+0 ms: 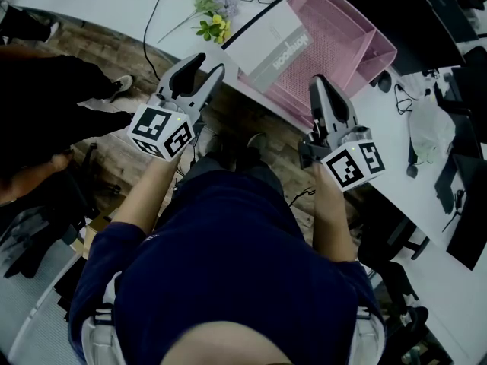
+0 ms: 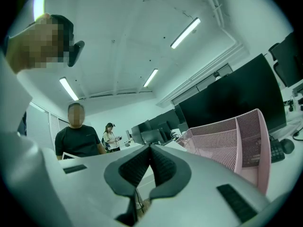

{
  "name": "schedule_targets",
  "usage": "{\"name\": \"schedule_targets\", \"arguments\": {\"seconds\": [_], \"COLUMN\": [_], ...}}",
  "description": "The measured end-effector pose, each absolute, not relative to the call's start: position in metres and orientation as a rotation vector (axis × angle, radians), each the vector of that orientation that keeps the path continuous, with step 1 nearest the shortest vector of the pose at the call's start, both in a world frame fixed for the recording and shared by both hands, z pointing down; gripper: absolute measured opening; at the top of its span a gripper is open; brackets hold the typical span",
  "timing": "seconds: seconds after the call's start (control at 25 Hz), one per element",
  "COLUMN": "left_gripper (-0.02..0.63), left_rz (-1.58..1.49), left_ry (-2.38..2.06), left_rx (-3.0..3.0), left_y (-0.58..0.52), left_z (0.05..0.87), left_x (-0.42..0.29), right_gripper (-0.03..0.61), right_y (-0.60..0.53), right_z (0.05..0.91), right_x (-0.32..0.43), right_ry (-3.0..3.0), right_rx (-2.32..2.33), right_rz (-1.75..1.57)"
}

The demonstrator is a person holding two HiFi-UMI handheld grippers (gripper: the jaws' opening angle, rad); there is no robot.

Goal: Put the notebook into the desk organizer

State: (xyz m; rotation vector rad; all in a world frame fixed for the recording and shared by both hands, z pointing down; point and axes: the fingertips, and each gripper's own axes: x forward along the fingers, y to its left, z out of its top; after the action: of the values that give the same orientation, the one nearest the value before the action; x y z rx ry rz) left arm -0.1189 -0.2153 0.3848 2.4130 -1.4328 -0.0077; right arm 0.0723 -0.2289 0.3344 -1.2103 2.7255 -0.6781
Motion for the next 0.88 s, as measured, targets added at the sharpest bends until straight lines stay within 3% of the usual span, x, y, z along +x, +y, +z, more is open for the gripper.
{"name": "schedule_targets", "arguments": {"seconds": [0.88], "left_gripper": [0.046], "left_rz": [-0.009], "left_ry": [-1.427], "left_rx": [2.556], "left_y": [-0.211], "left_z": [0.350], "left_x": [-0.133], "right_gripper": [0.005], "right_y": [-0.231], "right_z": [0.324], "right_x": [0.040], "right_ry": [2.742], "right_rx": [-1.182], "right_rz": [-0.641]}}
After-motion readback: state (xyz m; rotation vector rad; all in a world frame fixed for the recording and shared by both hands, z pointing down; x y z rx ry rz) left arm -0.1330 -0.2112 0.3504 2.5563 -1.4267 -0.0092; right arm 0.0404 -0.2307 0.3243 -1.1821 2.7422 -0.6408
